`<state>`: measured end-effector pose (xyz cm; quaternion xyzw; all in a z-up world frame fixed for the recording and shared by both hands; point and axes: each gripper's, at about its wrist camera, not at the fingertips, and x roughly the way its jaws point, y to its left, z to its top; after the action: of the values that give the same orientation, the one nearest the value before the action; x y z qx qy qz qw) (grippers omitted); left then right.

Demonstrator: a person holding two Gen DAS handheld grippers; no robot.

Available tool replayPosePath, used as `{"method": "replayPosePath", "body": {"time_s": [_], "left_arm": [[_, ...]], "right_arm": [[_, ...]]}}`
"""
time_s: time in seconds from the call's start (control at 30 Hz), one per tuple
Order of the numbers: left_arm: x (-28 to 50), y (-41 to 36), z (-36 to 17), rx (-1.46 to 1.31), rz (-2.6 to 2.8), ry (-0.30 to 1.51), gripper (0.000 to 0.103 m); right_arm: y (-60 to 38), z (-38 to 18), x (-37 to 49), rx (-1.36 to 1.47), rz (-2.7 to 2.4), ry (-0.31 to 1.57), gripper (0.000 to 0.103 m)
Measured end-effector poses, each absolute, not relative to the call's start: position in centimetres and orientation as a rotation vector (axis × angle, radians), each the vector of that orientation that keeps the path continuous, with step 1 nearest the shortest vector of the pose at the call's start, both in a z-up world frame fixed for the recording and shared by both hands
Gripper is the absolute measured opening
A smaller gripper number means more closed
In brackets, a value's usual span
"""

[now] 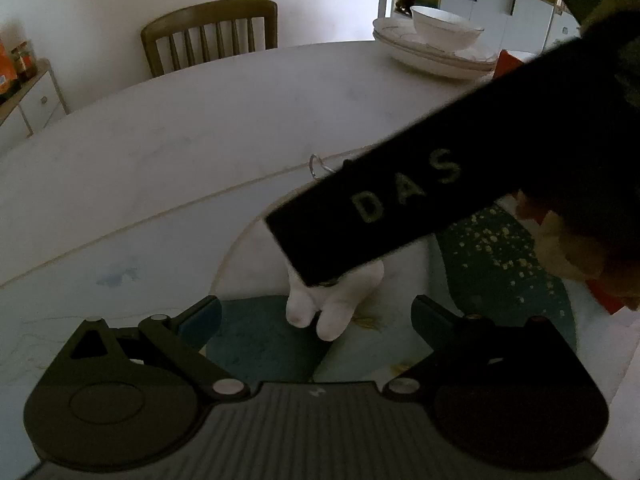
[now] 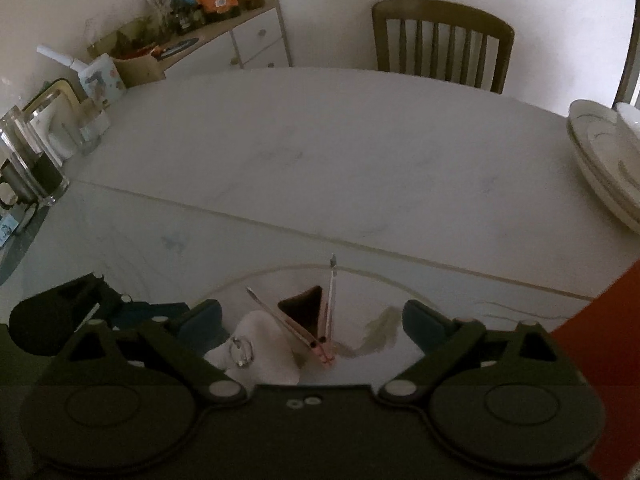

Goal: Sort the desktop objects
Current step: 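Grasp the white glove with the left tool while the right tool grasps the pink binder clip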

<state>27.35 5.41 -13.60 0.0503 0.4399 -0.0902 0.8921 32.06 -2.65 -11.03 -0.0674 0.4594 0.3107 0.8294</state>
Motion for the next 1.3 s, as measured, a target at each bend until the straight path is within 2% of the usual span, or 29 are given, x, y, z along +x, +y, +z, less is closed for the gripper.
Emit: {"method": "replayPosePath", "body": {"time_s": [0.27, 0.43, 0.53, 0.73, 1.0, 1.1, 1.3], "left_arm": [[27.3, 5.2, -14.0, 0.113, -0.185, 0.899, 0.101], [27.1, 5.0, -13.8, 0.123, -0.182, 0.88, 0.101], [27.0, 4.7, -13.7, 0.139, -0.179, 0.869, 0.1], [27.0, 4.2, -13.4, 0.151, -0.198, 0.851, 0.082], [27.5, 3.7, -13.0, 0.165, -0.247, 0.847, 0.058], [27.5, 3.7, -13.0, 0.172, -0.26, 0.848, 0.051], [27.6, 3.9, -13.0, 0.17, -0.257, 0.866, 0.049]], "right_arm": [[-2.3, -12.4, 33.0, -0.118, 0.644, 1.01, 0.088], [-2.2, -12.8, 33.3, -0.122, 0.658, 1.02, 0.077], [-2.3, -12.9, 33.6, -0.113, 0.654, 1.022, 0.076], [-2.6, -12.8, 33.8, -0.104, 0.64, 1.018, 0.062], [-2.9, -12.8, 33.4, -0.135, 0.625, 1.006, 0.048], [-2.9, -12.7, 33.4, -0.138, 0.622, 1.005, 0.044], [-3.3, -12.6, 33.1, -0.134, 0.612, 1.009, 0.042]]}}
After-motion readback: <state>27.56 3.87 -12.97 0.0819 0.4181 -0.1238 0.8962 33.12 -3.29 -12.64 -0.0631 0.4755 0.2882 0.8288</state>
